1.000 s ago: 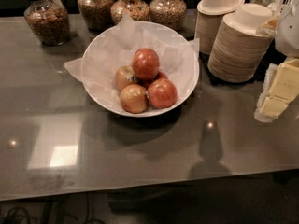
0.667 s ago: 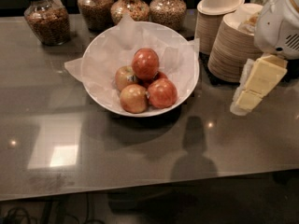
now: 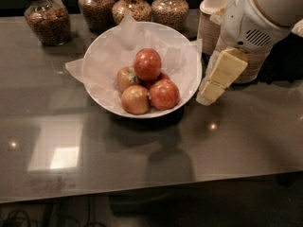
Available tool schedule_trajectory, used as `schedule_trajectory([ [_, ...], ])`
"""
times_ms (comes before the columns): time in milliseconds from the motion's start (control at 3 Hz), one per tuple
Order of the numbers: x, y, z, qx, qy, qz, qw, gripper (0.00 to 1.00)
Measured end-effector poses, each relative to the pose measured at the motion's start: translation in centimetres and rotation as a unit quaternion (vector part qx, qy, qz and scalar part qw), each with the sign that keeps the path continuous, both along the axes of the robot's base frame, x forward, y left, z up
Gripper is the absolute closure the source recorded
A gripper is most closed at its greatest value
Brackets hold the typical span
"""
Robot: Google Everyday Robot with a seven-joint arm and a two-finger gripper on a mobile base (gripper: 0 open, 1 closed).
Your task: Pick apple from white bowl
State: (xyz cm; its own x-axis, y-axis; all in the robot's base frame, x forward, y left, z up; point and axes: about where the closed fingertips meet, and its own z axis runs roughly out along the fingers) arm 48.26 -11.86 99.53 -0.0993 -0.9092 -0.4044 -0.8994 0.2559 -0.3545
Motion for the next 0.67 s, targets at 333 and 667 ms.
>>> schedule_trajectory([
  [333,0.0,0.0,0.0,0.0,0.0,0.0,1.0,0.0],
  [667,1.2,0.9,-0.9,0.026,-0.009,-0.003,0.9996,0.0],
])
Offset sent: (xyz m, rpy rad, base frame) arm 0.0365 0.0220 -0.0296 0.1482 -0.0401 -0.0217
